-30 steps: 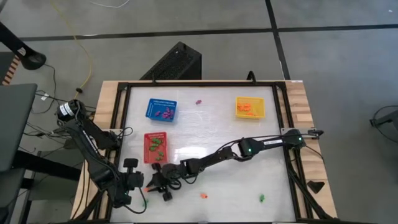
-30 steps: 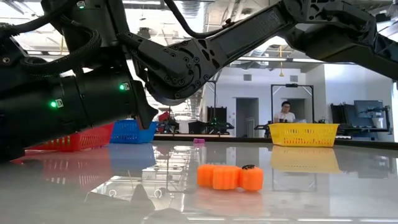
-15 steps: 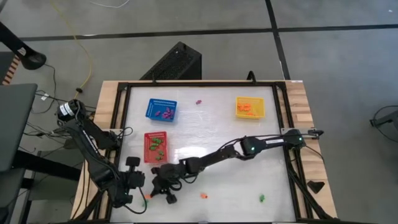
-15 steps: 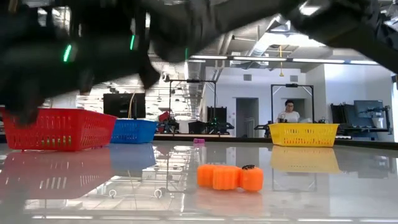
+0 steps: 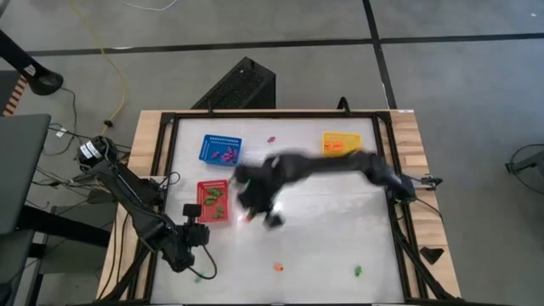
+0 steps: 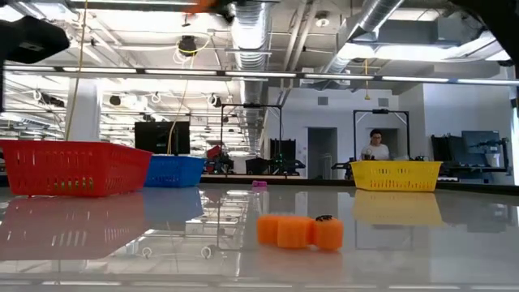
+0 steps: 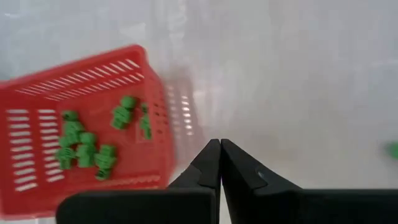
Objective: Sort Halloween decoration
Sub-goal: Put the orange skeleton toy into the yellow bin
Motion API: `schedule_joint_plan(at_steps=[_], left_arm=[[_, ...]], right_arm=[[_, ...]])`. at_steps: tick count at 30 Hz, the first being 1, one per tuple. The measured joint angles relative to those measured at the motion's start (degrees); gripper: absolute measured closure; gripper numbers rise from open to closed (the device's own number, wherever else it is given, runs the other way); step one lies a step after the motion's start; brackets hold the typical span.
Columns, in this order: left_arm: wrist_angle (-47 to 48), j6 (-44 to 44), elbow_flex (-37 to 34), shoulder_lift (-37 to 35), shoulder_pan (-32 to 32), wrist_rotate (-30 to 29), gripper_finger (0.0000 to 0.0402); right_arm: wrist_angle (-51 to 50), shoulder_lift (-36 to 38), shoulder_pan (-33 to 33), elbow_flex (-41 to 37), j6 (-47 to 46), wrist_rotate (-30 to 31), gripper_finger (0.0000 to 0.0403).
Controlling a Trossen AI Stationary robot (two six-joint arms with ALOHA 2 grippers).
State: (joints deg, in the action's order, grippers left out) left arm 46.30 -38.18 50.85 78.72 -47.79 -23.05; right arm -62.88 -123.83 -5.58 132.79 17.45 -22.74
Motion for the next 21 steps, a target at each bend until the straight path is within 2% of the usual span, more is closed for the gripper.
schedule_joint_plan(at_steps=[3, 6, 8, 11, 16, 21], left_arm=[[-1.0, 1.2, 0.0, 0.0, 0.9, -1.5, 0.0401], [-2.2, 2.1, 0.0, 0.0, 1.2, -2.9, 0.0401], [-3.3, 2.6, 0.0, 0.0, 1.2, -3.5, 0.0401], [-4.4, 2.3, 0.0, 0.0, 1.1, -4.9, 0.0401], [-5.9, 2.9, 0.0, 0.0, 0.7, -6.8, 0.0401], [-8.1, 8.8, 0.0, 0.0, 0.5, -10.7, 0.0401]], right_arm=[[-12.9, 5.6, 5.0, 0.4, 0.0, 0.0, 0.0383], [-24.2, 8.1, 9.8, 0.0, 0.1, 0.4, 0.0383], [-27.2, 9.2, 13.1, -0.4, -0.8, 1.2, 0.0383], [-26.9, 14.7, 19.0, -5.2, -2.4, 2.1, 0.0383], [-26.2, 23.2, 29.5, -22.9, -4.7, 9.1, 0.0383], [-16.2, 31.1, 38.9, -42.7, -8.5, 9.4, 0.0383]])
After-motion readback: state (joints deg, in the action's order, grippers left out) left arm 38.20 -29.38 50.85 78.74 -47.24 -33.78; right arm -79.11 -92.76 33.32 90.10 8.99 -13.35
